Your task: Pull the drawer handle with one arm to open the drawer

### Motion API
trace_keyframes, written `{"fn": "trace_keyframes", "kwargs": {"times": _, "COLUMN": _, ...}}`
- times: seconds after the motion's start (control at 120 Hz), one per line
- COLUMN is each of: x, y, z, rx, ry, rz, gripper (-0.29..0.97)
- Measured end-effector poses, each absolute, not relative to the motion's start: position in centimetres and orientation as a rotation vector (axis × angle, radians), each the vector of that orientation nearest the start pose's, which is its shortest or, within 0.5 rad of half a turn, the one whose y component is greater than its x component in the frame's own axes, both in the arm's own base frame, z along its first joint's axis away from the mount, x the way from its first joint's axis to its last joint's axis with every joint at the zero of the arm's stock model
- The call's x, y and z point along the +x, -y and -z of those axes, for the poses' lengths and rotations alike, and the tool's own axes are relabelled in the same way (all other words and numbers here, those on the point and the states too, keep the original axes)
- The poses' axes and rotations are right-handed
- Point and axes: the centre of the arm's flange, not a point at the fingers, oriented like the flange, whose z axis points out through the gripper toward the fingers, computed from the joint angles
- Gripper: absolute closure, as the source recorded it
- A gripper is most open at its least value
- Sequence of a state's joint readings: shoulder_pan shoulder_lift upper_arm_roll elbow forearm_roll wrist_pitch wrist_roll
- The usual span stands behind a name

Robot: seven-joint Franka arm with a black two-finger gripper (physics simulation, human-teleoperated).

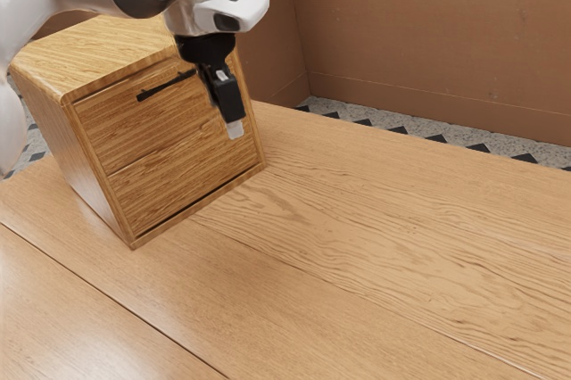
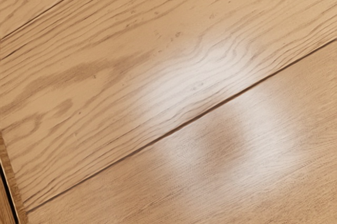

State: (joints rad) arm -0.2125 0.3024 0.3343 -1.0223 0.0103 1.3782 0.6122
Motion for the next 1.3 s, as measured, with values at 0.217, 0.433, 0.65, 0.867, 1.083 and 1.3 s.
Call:
{"fn": "trace_keyframes", "kwargs": {"times": 0.217, "x": 62.1, "y": -6.4, "z": -67.8, "rx": -2.945, "ry": -0.621, "rz": 0.01, "gripper": 0.0}}
{"fn": "trace_keyframes", "kwargs": {"times": 0.433, "x": 61.2, "y": -9.4, "z": -68.1, "rx": -2.958, "ry": -0.503, "rz": -0.02, "gripper": 0.0}}
{"fn": "trace_keyframes", "kwargs": {"times": 0.65, "x": 61.7, "y": -8.4, "z": -67.8, "rx": -3.017, "ry": -0.452, "rz": 0.022, "gripper": 0.0}}
{"fn": "trace_keyframes", "kwargs": {"times": 0.867, "x": 61.4, "y": -11.0, "z": -67.9, "rx": -3.041, "ry": -0.308, "rz": 0.042, "gripper": 0.0}}
{"fn": "trace_keyframes", "kwargs": {"times": 1.083, "x": 61.6, "y": -12.4, "z": -68.4, "rx": -3.022, "ry": -0.321, "rz": 0.112, "gripper": 0.0}}
{"fn": "trace_keyframes", "kwargs": {"times": 1.3, "x": 63.1, "y": -11.7, "z": -68.5, "rx": -2.993, "ry": -0.451, "rz": 0.189, "gripper": 0.0}}
